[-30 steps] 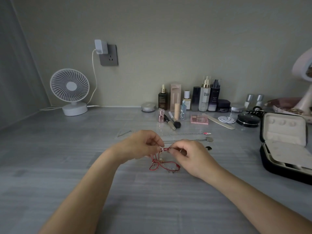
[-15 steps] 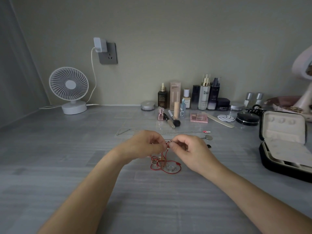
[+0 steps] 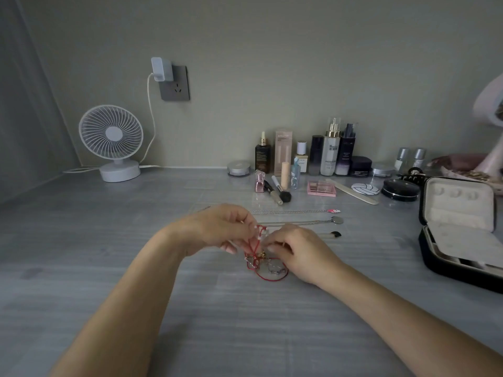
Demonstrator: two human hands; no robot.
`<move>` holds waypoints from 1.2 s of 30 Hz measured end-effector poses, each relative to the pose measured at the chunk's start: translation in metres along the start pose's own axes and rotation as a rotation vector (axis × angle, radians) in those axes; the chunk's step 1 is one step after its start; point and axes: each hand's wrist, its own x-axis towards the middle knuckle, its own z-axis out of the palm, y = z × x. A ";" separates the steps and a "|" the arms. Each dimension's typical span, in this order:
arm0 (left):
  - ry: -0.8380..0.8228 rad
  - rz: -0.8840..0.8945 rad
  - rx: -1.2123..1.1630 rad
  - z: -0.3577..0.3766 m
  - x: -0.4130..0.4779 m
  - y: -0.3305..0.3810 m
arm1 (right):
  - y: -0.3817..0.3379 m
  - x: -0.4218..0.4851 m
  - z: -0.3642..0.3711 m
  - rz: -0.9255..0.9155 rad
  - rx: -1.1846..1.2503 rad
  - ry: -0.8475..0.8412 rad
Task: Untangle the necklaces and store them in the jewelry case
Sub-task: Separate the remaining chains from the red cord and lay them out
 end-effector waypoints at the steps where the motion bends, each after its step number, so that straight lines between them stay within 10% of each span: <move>1: -0.051 -0.036 0.067 -0.002 -0.001 -0.001 | 0.000 0.000 0.002 -0.011 -0.028 -0.032; 8: -0.172 -0.273 0.336 -0.001 -0.003 -0.003 | -0.005 -0.002 0.006 -0.043 -0.105 -0.059; 18: 0.226 -0.103 0.343 0.013 0.017 -0.011 | -0.007 -0.003 0.004 -0.044 -0.121 -0.016; 28: 0.146 0.053 -0.323 0.032 0.020 -0.003 | -0.008 0.002 -0.025 0.078 0.437 0.196; 36: 0.131 0.079 -0.242 0.030 0.020 -0.006 | -0.012 0.001 -0.040 0.116 0.518 0.227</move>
